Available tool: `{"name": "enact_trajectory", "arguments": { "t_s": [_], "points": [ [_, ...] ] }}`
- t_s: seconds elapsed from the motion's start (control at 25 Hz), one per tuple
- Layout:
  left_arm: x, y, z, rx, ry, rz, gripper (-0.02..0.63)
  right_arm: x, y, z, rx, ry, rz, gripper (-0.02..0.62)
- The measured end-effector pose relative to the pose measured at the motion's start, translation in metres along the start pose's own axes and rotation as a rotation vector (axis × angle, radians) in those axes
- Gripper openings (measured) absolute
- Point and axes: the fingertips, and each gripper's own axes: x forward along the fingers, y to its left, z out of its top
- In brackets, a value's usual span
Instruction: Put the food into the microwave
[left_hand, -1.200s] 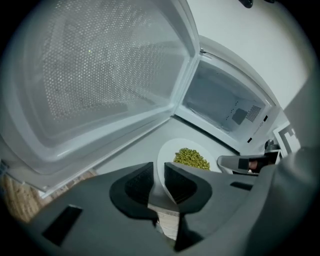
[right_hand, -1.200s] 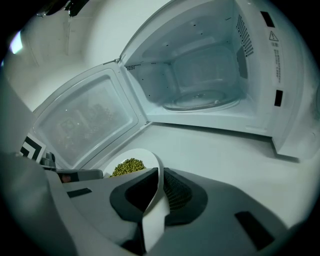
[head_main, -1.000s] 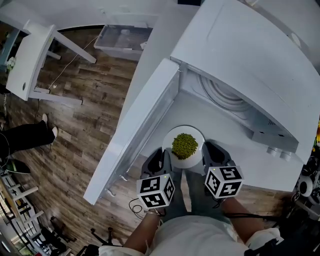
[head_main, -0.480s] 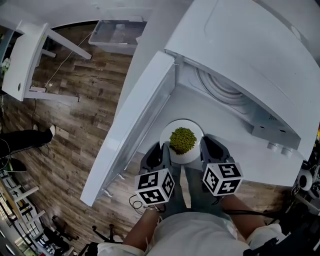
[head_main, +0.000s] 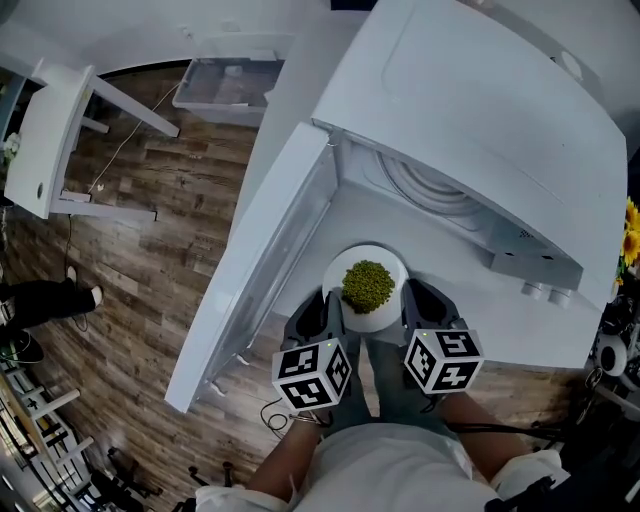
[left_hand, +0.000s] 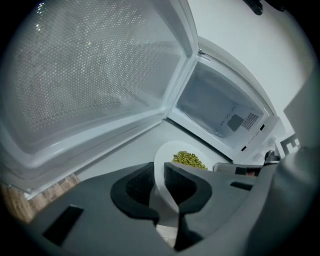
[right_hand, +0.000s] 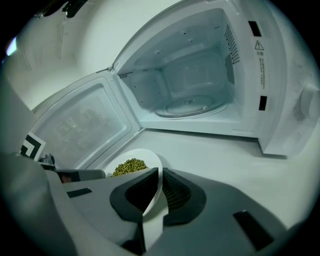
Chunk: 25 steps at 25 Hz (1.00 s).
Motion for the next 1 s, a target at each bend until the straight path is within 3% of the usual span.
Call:
{"name": "enact_trajectory", "arguments": {
  "t_s": [1.0],
  "points": [
    [0.004,-0.047,0.035,0.077,-0.015,-0.106,0.064,-0.037,-0.022,0.038,0.073,-0.128,-0.09,0.021]
  ]
}}
